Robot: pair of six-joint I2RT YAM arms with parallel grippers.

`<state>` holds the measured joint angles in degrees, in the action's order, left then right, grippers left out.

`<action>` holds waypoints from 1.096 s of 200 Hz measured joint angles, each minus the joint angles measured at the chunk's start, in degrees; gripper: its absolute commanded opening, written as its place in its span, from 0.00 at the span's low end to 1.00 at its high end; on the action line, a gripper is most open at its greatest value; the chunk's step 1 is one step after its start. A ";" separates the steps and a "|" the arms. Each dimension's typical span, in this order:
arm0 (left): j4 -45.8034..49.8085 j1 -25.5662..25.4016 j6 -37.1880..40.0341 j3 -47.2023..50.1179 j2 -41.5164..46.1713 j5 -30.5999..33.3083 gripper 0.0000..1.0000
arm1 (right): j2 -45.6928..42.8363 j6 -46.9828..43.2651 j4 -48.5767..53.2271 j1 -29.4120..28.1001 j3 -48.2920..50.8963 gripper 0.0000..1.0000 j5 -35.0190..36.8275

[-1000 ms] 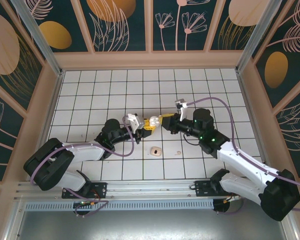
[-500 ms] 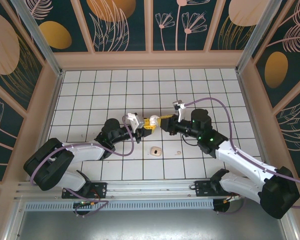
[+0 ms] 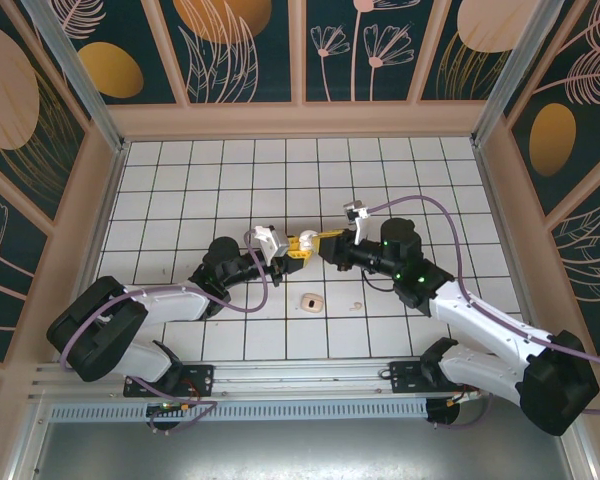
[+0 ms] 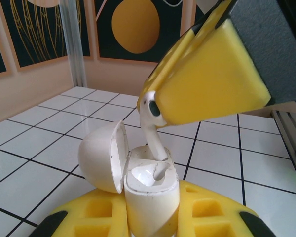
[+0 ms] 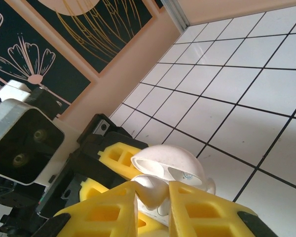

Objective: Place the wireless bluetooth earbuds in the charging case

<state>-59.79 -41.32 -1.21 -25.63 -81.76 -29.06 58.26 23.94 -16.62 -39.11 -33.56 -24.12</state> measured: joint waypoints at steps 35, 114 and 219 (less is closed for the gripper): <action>0.04 -0.07 0.00 0.00 0.39 0.04 0.12 | 0.04 0.00 -0.20 -0.28 0.35 0.21 -0.04; 0.22 -0.07 0.00 0.00 1.16 0.50 0.13 | 0.07 -0.68 -1.57 -0.26 0.61 0.26 -1.09; 0.57 -0.07 0.00 0.00 1.53 0.87 0.13 | 0.07 -1.09 -1.40 -0.28 0.61 0.38 -1.49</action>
<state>-59.22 -41.39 -1.21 -25.63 -80.23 -28.18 58.33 22.85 -18.02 -39.40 -32.95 -25.61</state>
